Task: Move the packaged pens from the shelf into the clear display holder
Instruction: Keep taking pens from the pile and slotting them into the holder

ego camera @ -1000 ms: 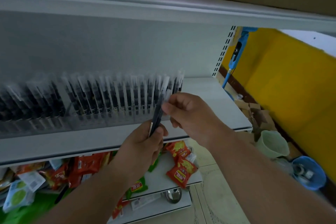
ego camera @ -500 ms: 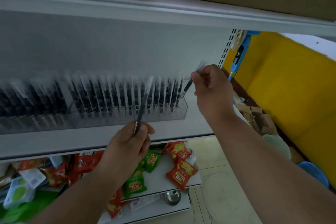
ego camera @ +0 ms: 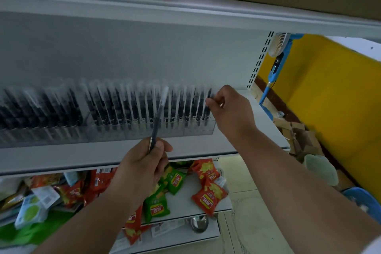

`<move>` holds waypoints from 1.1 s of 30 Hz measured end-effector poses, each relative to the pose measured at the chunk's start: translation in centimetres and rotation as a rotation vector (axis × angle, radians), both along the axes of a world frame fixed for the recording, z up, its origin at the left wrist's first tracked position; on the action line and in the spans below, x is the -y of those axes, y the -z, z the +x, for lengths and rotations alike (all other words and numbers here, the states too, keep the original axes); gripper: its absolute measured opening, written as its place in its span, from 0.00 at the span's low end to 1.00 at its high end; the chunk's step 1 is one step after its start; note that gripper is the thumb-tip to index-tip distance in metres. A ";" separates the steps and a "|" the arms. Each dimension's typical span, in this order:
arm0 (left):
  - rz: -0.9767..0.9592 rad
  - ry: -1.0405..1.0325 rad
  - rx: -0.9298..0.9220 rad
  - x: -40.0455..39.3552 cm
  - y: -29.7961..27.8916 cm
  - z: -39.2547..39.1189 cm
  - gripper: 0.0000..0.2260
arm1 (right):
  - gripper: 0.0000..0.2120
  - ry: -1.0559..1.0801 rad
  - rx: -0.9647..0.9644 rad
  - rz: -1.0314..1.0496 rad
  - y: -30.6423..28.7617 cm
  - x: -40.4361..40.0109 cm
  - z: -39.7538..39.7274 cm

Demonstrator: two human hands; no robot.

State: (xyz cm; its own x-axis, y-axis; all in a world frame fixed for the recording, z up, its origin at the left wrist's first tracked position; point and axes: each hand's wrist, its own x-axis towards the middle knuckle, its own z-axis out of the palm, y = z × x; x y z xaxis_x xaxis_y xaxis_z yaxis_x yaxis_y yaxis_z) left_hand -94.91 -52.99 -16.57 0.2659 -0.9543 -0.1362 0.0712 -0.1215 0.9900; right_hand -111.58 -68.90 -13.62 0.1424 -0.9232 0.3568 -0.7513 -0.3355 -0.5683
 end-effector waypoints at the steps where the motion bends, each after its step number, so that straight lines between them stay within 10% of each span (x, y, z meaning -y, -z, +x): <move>1: 0.001 -0.004 0.000 0.0 0.0 0.0 0.13 | 0.13 0.022 -0.002 0.004 -0.1 -0.3 -0.1; 10: -0.055 0.008 0.084 0.6 0.3 0.2 0.11 | 0.10 -0.350 0.373 0.244 -1.6 -6.2 4.4; 17: -0.066 0.021 0.681 -1.0 0.3 5.0 0.09 | 0.12 -0.416 0.588 0.415 -2.3 -7.1 9.0; 23: -0.191 -0.213 1.269 -3.3 0.5 13.2 0.15 | 0.11 -0.342 0.447 0.113 -2.5 -7.2 13.4; 33: -0.174 0.011 1.525 -2.9 2.0 18.8 0.24 | 0.08 -0.328 0.123 -0.074 -2.7 -9.1 20.3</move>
State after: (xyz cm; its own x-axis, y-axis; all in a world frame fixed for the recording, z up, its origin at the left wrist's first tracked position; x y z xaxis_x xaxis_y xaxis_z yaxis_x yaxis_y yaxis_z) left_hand -76.10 -50.05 -18.56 0.0373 -0.9317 0.3614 -0.9929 0.0063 0.1189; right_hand -91.25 -59.84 -10.96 0.3787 -0.8066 0.4538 -0.5243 -0.5910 -0.6130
